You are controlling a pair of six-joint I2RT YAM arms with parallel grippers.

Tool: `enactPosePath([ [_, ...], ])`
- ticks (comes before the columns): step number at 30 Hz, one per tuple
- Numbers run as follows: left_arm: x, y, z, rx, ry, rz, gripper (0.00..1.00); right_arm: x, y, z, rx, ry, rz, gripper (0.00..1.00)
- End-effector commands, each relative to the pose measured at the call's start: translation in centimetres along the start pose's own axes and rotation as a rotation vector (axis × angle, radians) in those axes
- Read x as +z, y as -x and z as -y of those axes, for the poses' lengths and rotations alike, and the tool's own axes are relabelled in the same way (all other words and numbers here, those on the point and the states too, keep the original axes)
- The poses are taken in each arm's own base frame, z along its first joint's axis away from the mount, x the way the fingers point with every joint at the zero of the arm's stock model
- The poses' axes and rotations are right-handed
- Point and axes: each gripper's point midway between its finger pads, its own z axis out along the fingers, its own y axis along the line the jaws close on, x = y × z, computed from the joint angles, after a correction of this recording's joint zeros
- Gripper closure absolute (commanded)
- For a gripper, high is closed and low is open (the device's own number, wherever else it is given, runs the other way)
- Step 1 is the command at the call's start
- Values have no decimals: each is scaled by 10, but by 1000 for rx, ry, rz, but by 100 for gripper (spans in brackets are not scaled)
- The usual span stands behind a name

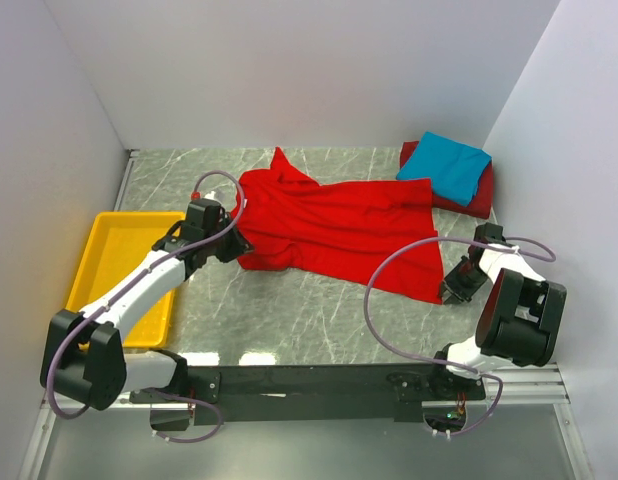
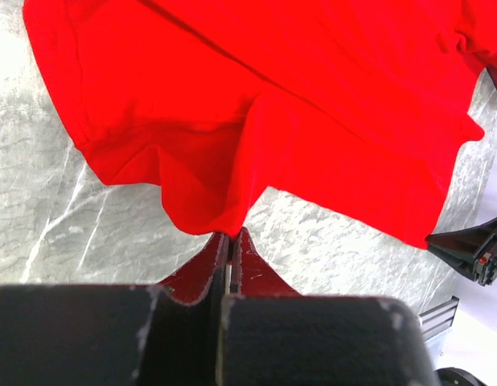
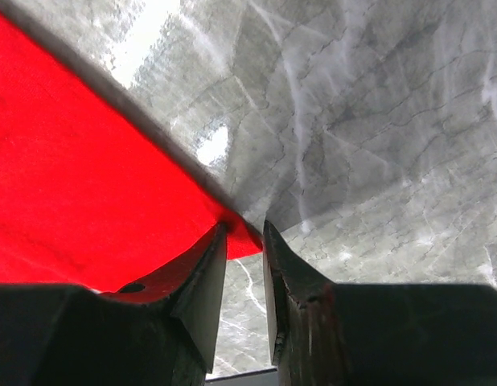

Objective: Fold and stack the t-shirts
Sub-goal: Fold the tshirt

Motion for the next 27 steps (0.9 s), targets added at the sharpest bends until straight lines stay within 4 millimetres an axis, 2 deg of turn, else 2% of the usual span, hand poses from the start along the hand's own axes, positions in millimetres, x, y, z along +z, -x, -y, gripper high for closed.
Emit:
enactPosePath([
  [1,-13,13,14,6,-43,47,100,-4,-1,-3,2,14,32,68],
  [9,-13,10,11,-7,-40,41,100,-5,-3,-3,-11,0,33,67],
  [18,-17,11,10,-4,-35,53,100,4,-7,2,-11,-35,17,65],
  [21,-18,12,12,-1,-42,57,100,9,-8,3,-7,-40,10,70],
  [25,-19,13,14,0,-52,62,100,12,-7,2,-7,-39,7,90],
  [27,-19,11,13,1,-52,60,100,12,-6,2,-9,-39,11,93],
])
